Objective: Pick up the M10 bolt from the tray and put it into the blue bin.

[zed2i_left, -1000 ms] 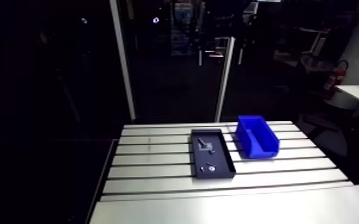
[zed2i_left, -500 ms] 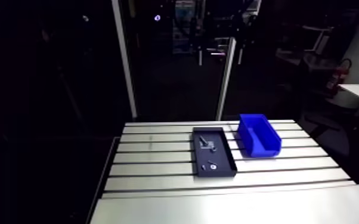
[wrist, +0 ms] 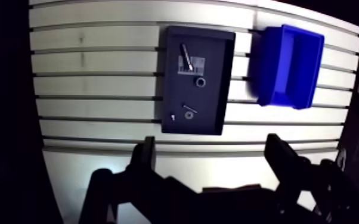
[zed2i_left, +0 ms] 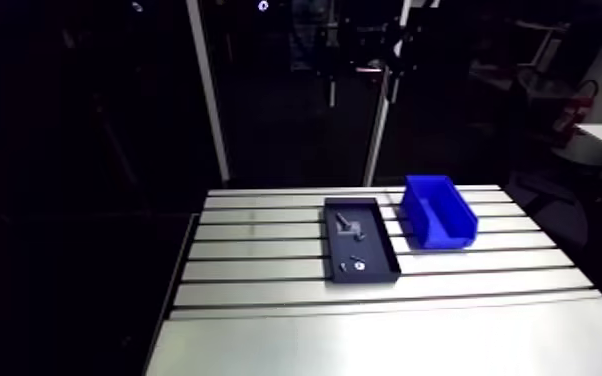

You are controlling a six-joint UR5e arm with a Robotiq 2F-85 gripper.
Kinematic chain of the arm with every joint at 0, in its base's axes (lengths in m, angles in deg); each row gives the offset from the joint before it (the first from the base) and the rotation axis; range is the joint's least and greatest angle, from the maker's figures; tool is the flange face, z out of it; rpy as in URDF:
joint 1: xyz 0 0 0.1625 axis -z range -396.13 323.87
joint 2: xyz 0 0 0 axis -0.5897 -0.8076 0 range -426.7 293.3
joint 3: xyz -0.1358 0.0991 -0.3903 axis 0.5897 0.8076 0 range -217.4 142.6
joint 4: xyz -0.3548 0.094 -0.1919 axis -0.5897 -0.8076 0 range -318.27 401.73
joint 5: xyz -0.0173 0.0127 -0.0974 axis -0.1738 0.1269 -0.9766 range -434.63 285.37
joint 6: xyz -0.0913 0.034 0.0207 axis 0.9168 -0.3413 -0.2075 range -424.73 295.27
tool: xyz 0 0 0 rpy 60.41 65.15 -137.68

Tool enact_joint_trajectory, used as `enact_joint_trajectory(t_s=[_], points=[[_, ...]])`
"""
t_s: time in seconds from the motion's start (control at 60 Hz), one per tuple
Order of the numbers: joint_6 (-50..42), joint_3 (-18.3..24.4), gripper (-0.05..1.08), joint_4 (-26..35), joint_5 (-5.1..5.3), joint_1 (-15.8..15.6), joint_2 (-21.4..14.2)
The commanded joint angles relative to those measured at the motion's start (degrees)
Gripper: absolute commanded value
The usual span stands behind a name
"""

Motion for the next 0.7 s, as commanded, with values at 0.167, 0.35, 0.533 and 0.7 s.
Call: enact_joint_trajectory(t_s=[0.167,0.35,0.533,0.7], points=[[4.4,-1.0,0.01,-2.4,0.61,-0.1,2.8],[5.8,-1.1,0.01,-2.6,0.61,-0.1,3.8],[8.5,-3.3,0.01,-7.1,0.61,-0.1,4.6],[9.3,-4.8,0.01,-8.8,0.52,-0.1,5.8]])
